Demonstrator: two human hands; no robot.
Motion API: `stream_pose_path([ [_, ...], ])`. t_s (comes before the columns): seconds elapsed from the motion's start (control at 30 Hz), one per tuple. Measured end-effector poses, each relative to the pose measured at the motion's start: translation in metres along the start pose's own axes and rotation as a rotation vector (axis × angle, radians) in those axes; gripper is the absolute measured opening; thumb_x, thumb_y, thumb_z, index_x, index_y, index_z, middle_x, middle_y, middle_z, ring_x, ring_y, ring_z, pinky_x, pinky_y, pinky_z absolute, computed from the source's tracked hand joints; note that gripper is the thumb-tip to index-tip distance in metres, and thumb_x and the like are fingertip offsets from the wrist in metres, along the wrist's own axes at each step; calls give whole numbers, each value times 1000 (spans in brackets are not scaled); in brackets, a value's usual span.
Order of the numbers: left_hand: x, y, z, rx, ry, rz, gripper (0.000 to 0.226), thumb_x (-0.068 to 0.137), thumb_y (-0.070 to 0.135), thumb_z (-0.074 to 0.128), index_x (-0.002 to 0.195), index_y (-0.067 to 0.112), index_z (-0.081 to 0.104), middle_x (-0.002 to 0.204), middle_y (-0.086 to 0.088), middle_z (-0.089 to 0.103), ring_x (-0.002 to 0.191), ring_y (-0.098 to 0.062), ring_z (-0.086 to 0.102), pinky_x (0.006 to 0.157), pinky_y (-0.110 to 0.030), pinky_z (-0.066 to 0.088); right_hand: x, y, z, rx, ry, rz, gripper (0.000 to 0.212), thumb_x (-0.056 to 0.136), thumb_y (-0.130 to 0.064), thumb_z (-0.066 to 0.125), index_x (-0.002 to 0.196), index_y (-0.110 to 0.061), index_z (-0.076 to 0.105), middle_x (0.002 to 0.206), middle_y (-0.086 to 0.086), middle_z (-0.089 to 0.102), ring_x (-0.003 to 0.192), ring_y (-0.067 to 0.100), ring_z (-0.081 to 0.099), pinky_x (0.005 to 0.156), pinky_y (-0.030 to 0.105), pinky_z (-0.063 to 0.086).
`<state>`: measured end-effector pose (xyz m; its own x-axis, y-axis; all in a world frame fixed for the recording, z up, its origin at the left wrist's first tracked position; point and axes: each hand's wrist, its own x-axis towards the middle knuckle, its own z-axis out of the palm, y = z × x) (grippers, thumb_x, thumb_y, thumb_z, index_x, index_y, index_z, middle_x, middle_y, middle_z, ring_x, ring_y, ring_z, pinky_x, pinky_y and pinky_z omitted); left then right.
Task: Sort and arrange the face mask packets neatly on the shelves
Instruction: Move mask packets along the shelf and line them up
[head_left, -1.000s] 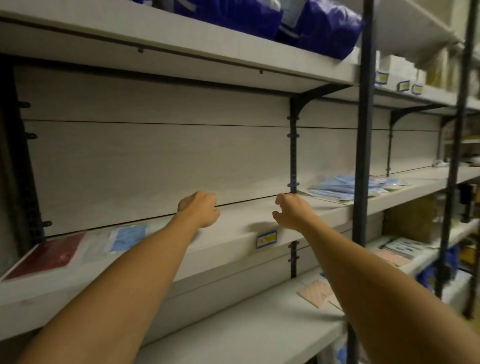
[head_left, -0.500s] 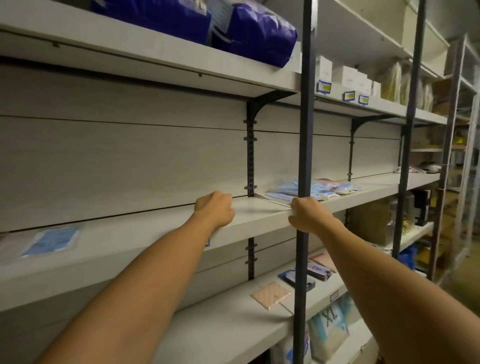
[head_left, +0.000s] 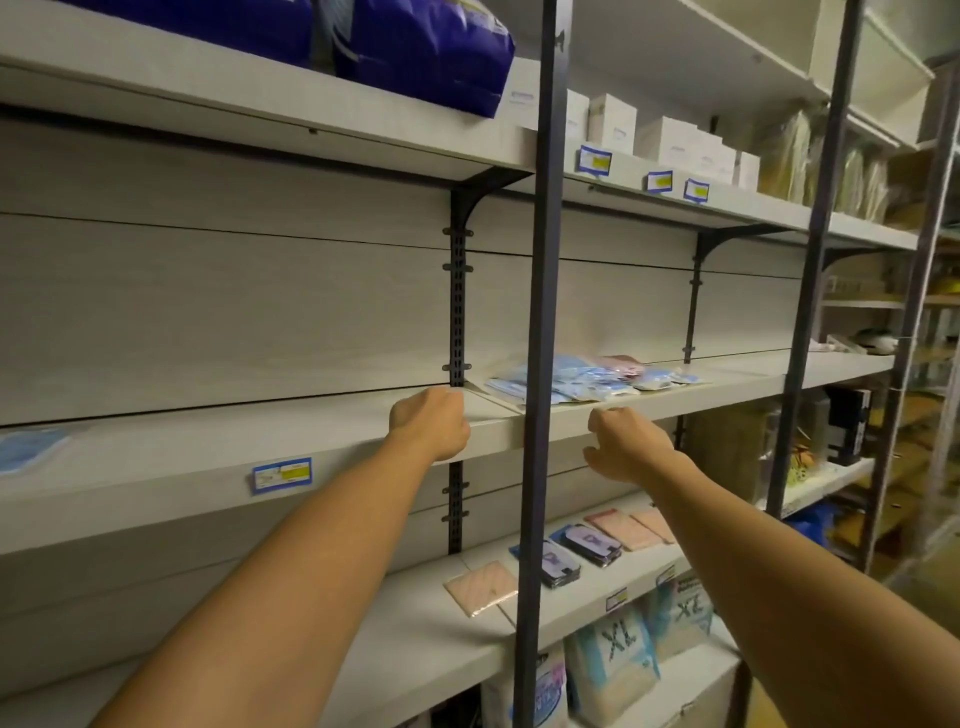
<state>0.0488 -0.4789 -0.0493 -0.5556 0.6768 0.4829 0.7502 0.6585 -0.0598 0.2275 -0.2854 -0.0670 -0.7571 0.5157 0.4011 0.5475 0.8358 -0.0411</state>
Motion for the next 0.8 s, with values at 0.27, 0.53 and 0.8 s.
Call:
stream_pose_path([
  [0.27,20,33,30,37,-5,-2,28,99,30,44,117,18,61,118,-4,63,98,-25,62,77,-37,53,24,66,15,-14,-18,-4,30,94,-28,63,120,-15,56,110,6,60,91,21,60,81,36,58],
  [0.53,59,46,45,7,129,-92,24,99,28,45,113,19,62,107,-4,66,87,-25,63,75,-40,58,72,116,40,-23,-24,-43,23,92,-24,65,112,-14,57,103,5,61,87,20,61,80,36,59],
  [0.8,90,82,56,64,236,-53,20,98,28,44,102,19,61,95,-3,67,76,-24,61,65,-35,54,123,161,54,-20,-13,-58,22,92,-23,62,111,-12,56,104,6,60,86,22,60,80,39,58],
])
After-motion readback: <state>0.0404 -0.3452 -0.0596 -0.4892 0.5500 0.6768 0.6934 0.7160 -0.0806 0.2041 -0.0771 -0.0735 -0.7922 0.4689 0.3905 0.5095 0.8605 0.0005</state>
